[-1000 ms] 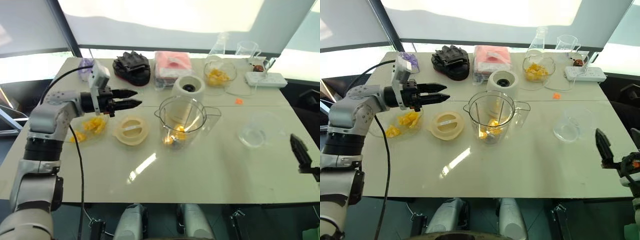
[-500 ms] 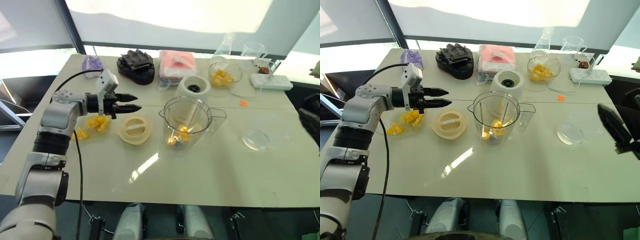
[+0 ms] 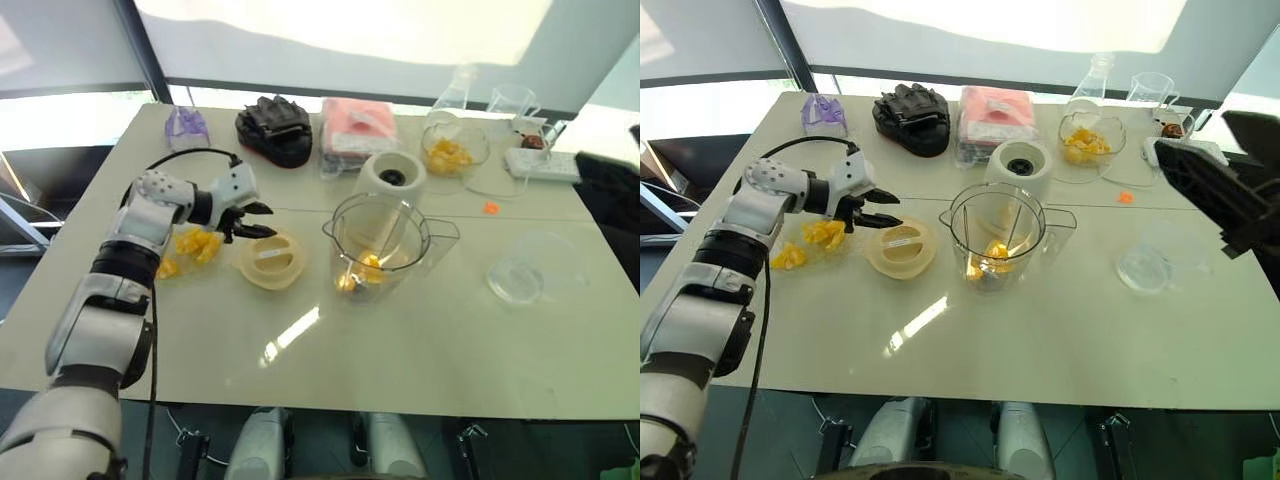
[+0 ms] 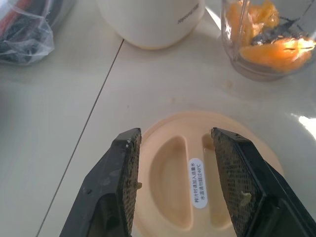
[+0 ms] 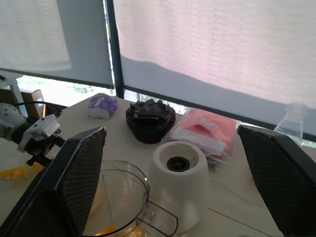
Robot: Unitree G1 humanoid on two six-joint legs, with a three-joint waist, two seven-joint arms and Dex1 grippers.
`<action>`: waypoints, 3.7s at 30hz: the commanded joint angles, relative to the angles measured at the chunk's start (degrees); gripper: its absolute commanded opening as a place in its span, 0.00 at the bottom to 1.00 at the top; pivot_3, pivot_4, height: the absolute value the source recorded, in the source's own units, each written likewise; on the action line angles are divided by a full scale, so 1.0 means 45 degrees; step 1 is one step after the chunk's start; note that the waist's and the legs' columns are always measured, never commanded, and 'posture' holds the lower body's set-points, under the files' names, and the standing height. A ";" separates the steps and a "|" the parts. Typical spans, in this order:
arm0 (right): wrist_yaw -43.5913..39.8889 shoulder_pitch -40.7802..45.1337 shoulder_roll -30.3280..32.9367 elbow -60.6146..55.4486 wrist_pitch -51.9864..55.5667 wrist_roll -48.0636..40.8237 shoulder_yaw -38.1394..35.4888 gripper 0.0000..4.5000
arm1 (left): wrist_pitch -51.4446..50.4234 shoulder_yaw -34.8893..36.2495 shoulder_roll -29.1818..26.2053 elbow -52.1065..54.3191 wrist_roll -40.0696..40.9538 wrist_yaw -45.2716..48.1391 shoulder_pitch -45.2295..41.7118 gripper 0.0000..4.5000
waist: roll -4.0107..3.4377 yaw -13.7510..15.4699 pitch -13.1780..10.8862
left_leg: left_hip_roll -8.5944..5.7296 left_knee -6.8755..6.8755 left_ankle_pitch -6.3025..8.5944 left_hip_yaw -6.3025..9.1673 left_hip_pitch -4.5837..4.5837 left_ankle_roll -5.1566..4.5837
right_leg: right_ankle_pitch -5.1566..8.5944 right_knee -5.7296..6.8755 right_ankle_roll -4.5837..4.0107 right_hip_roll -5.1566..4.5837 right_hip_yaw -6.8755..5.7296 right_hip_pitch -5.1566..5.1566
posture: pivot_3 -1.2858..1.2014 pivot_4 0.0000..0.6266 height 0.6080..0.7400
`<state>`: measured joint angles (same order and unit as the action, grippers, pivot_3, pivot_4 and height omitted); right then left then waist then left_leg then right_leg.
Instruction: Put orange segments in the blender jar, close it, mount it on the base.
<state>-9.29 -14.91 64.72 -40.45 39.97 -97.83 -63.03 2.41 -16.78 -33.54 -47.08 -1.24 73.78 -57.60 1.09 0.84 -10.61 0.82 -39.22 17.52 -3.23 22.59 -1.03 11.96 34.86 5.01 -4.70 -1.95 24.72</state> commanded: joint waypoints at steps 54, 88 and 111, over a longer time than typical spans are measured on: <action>0.1213 0.1339 0.0664 -0.2754 -0.0013 -0.0617 0.3591 1.00 | 0.1568 -0.2124 0.2944 -0.5012 -0.5248 -0.1580 -0.1520 0.05 | 0.0054 0.0006 0.0080 | 0.0010 -0.0038 -0.0001 0.0011 -0.0041 0.0001 | 0.0021 0.0039 -0.0041 -0.0005 0.0003 -0.0036 | 0.52 0.24 1.00; -0.1047 -0.0224 -0.3745 -0.1893 -0.0695 0.6857 0.7498 1.00 | -0.2431 0.0839 0.4089 -0.3371 -0.0427 0.4137 -0.9645 0.05 | 0.0119 -0.0037 0.0036 | 0.0003 -0.0098 0.0004 0.0027 0.0037 -0.0008 | 0.0031 0.0057 -0.0041 0.0025 -0.0026 0.0013 | 0.52 0.24 1.00; -0.0698 -0.0591 -0.5440 -0.2401 -0.0705 0.9146 0.8807 1.00 | -0.1031 -0.3871 0.5856 -0.3076 -0.0312 0.4160 -0.7816 0.05 | 0.0044 0.0007 0.0076 | -0.0003 -0.0184 0.0021 0.0056 0.0106 -0.0037 | 0.0031 0.0071 -0.0047 0.0028 -0.0023 0.0037 | 0.52 0.24 1.00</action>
<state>-12.82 -17.73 40.97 -48.90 38.27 -57.36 -23.24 -2.28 -31.93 -8.21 -61.25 -3.06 92.27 -94.08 1.29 0.87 -10.27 0.81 -40.05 17.61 -2.97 23.06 -1.19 12.10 35.19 4.80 -4.57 -2.06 24.88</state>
